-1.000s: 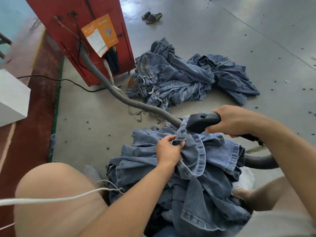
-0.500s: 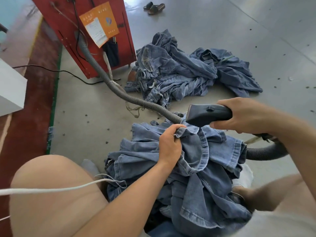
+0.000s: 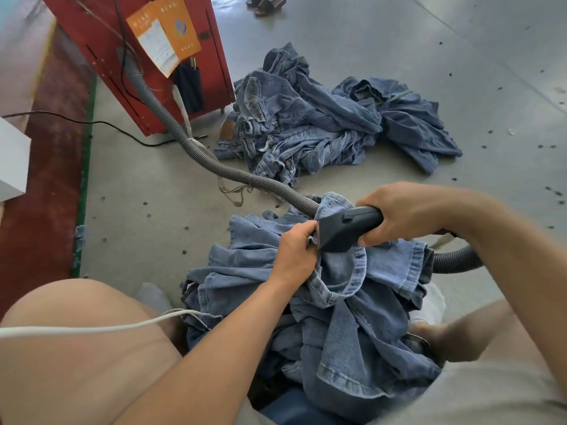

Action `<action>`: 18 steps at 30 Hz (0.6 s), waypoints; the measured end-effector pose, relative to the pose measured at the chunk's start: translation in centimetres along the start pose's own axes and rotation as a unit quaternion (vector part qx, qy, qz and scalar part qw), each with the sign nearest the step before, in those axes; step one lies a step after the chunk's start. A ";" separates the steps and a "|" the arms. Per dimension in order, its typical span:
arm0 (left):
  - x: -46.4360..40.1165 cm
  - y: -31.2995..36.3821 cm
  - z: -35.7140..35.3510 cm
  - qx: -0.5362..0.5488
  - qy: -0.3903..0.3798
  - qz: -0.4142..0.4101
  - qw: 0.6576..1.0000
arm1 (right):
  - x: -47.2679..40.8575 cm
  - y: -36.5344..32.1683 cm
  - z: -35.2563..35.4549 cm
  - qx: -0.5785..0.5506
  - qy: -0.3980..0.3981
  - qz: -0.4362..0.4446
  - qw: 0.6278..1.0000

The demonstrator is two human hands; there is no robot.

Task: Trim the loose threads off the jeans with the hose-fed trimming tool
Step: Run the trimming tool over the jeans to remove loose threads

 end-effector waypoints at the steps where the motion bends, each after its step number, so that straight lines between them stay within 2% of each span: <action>1: 0.1 0.0 0.1 0.008 0.006 -0.001 1.000 | -0.1 0.1 0.2 -0.007 0.006 0.004 1.000; 5: 0.3 0.2 0.6 0.037 0.045 0.014 0.998 | 0.6 2.7 2.9 -0.081 0.026 -0.019 0.996; 11: 0.5 0.2 0.6 0.010 0.057 -0.014 0.998 | -0.4 2.0 0.9 -0.076 -0.064 -0.028 0.995; 13: 0.4 -0.1 0.7 0.006 0.060 -0.004 0.998 | -1.0 1.1 0.4 -0.076 -0.037 -0.005 0.996; 16: 0.2 0.1 1.0 0.007 0.054 -0.004 0.999 | -0.9 1.5 1.8 -0.118 0.063 0.012 0.991; 18: 0.1 0.2 1.2 0.011 0.058 -0.015 0.998 | -0.2 2.5 3.0 -0.151 0.099 0.016 0.983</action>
Point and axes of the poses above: each hand's wrist, its own x-axis away from the middle knuckle, its own z-axis out of the back of the hand, y = z × x, the point moved 1 cm from there along -x, towards the middle knuckle, and after that the axes turned 7 degrees about -z, right-handed, at the moved point
